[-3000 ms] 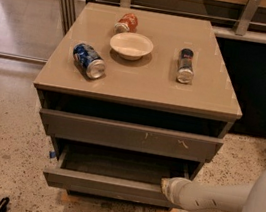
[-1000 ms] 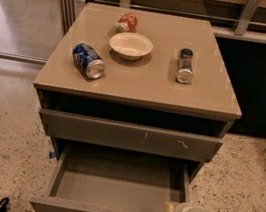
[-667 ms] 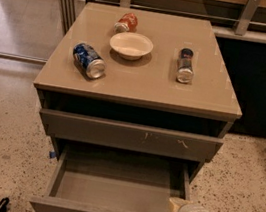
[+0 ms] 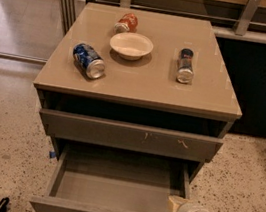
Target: Open middle drawer
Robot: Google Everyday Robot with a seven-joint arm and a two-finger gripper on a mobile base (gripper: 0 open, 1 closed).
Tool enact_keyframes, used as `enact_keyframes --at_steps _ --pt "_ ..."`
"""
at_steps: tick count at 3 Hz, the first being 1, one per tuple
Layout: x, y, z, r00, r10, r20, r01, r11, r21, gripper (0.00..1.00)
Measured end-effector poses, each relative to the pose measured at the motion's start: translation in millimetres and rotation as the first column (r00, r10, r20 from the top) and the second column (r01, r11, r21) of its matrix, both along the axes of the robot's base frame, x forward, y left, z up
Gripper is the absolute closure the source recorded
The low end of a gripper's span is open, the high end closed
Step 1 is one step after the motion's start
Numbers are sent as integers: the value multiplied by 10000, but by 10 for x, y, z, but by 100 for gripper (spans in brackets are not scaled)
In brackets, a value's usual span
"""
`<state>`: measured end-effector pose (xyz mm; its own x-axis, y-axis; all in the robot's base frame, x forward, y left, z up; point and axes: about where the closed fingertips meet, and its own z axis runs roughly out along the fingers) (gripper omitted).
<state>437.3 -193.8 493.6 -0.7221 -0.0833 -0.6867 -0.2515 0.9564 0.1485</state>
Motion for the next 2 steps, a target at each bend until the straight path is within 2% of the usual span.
enact_keyframes --at_steps 2 --pt "0 0 0 10000 0 0 0 10000 0 12"
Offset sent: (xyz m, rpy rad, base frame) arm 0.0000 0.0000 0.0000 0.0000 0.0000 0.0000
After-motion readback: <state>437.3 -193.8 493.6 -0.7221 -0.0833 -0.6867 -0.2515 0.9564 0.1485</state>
